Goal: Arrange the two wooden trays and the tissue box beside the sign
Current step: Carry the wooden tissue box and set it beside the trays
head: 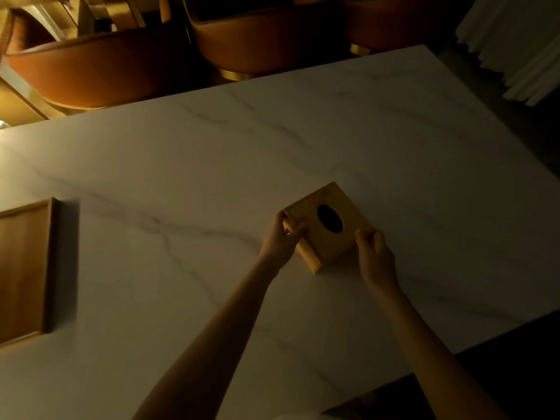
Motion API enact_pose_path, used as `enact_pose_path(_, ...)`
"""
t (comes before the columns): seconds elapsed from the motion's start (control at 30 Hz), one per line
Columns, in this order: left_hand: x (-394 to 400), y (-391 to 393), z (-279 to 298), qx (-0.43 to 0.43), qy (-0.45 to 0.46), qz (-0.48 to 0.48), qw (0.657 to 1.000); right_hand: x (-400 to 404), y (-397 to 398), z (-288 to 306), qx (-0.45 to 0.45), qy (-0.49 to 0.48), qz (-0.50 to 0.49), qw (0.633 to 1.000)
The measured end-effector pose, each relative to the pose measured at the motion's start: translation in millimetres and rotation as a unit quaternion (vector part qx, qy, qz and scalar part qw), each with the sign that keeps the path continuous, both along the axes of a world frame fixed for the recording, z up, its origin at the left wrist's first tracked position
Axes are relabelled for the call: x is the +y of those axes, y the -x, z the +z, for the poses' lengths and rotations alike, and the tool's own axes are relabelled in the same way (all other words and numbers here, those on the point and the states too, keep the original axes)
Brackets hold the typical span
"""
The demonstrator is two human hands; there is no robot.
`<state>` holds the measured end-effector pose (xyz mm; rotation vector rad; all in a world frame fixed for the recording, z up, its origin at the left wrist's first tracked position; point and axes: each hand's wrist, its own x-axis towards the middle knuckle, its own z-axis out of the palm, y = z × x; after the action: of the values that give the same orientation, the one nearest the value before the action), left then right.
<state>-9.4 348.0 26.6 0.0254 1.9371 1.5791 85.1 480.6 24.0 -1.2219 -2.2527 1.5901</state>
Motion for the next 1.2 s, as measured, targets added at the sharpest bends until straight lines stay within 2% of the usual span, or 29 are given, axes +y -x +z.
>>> enact_pose_path(0.27,-11,1,5,0.049,0.015,0.036,0.998,-10,5,10,0.011,-0.025,0.029,0.999)
enact_pose_path(0.5,-52,13,23,0.100,0.031,0.068,0.992,-38,27,33,0.036,-0.053,0.094,0.993)
enact_pose_path(0.7,-124,19,46,0.128,0.005,0.115,0.985,-96,51,48,0.053,-0.081,0.145,0.985)
enact_pose_path(1.0,-274,14,68,0.166,0.050,0.173,0.969,-234,67,78,0.100,-0.092,0.218,0.966)
enact_pose_path(1.2,-390,-2,75,0.196,0.109,0.217,0.950,-344,75,65,0.128,-0.067,0.295,0.945)
